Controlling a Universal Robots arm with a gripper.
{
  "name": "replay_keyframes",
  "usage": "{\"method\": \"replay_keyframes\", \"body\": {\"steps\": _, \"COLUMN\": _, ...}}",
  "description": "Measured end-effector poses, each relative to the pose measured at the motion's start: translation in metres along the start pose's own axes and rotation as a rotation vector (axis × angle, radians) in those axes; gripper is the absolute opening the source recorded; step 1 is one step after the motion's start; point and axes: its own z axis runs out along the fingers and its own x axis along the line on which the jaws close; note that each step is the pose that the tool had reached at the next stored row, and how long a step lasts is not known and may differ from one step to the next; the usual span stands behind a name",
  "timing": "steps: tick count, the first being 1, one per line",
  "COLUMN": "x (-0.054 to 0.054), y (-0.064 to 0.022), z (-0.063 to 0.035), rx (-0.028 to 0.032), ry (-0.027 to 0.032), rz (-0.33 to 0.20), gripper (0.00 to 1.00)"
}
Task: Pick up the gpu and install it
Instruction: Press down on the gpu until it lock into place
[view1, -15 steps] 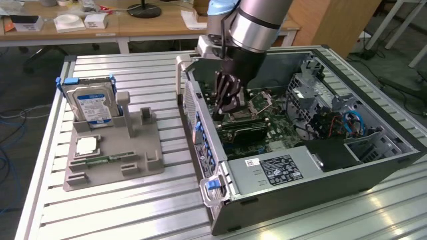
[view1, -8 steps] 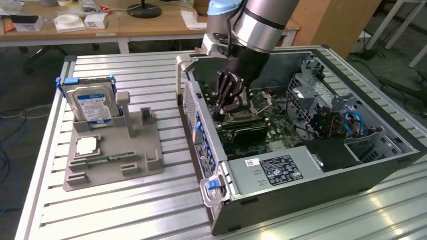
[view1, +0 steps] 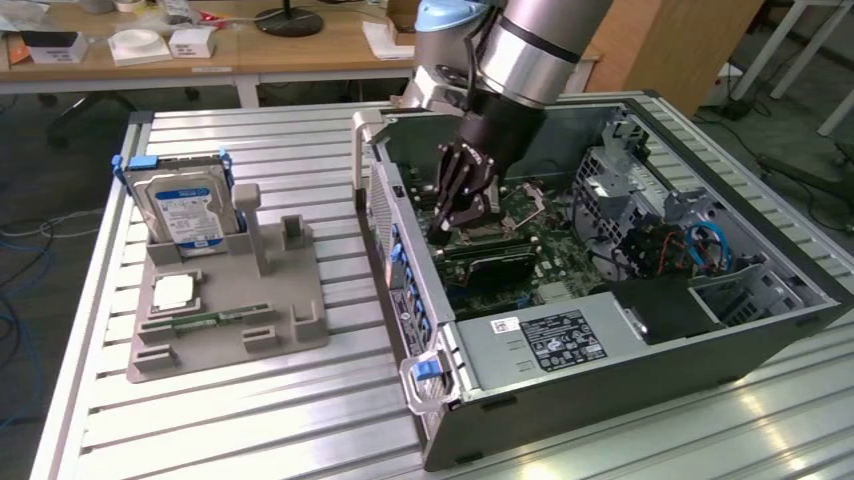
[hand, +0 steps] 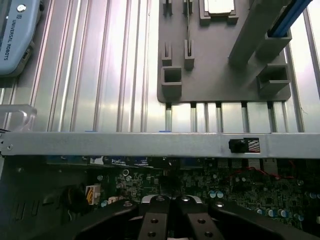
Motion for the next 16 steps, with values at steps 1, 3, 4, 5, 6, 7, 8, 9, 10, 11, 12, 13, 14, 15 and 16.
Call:
{"method": "replay_keyframes", "body": {"steps": 1, "x": 0.0003, "y": -0.0008, "z": 0.0, "rx": -0.0045, "ry": 0.0004, "rz": 0.0, "gripper": 0.1}}
{"method": "replay_keyframes", "body": {"steps": 3, "x": 0.0009, "y": -0.0024, "z": 0.0001, "rx": -0.015, "ry": 0.0006, "rz": 0.0, "gripper": 0.1}}
{"method": "replay_keyframes", "body": {"steps": 4, "x": 0.0011, "y": -0.0032, "z": 0.0002, "rx": -0.0217, "ry": 0.0008, "rz": 0.0, "gripper": 0.1}}
{"method": "replay_keyframes", "body": {"steps": 5, "x": 0.0012, "y": -0.0039, "z": 0.0003, "rx": -0.0281, "ry": 0.0008, "rz": 0.0, "gripper": 0.1}}
{"method": "replay_keyframes", "body": {"steps": 6, "x": 0.0013, "y": -0.0046, "z": 0.0004, "rx": -0.0349, "ry": 0.0009, "rz": 0.0, "gripper": 0.1}}
{"method": "replay_keyframes", "body": {"steps": 7, "x": 0.0014, "y": -0.0053, "z": 0.0004, "rx": -0.0415, "ry": 0.0011, "rz": -0.001, "gripper": 0.1}}
{"method": "replay_keyframes", "body": {"steps": 8, "x": 0.0015, "y": -0.0059, "z": 0.0004, "rx": -0.048, "ry": 0.0013, "rz": -0.001, "gripper": 0.1}}
{"method": "replay_keyframes", "body": {"steps": 9, "x": 0.0015, "y": -0.0066, "z": 0.0005, "rx": -0.0537, "ry": 0.0015, "rz": -0.001, "gripper": 0.1}}
{"method": "replay_keyframes", "body": {"steps": 10, "x": 0.0015, "y": -0.0073, "z": 0.0007, "rx": -0.0579, "ry": 0.0017, "rz": -0.001, "gripper": 0.1}}
{"method": "replay_keyframes", "body": {"steps": 11, "x": 0.0015, "y": -0.008, "z": 0.0013, "rx": -0.0604, "ry": 0.0017, "rz": -0.001, "gripper": 0.1}}
{"method": "replay_keyframes", "body": {"steps": 12, "x": 0.0015, "y": -0.0086, "z": 0.0023, "rx": -0.0616, "ry": 0.0017, "rz": -0.002, "gripper": 0.1}}
{"method": "replay_keyframes", "body": {"steps": 13, "x": 0.0014, "y": -0.0092, "z": 0.0033, "rx": -0.0633, "ry": 0.0018, "rz": -0.002, "gripper": 0.1}}
{"method": "replay_keyframes", "body": {"steps": 14, "x": 0.0013, "y": -0.0097, "z": 0.0043, "rx": -0.0652, "ry": 0.0019, "rz": -0.002, "gripper": 0.1}}
{"method": "replay_keyframes", "body": {"steps": 15, "x": 0.0012, "y": -0.0102, "z": 0.0053, "rx": -0.0668, "ry": 0.0019, "rz": -0.002, "gripper": 0.1}}
{"method": "replay_keyframes", "body": {"steps": 16, "x": 0.0011, "y": -0.0107, "z": 0.0063, "rx": -0.0685, "ry": 0.002, "rz": -0.002, "gripper": 0.1}}
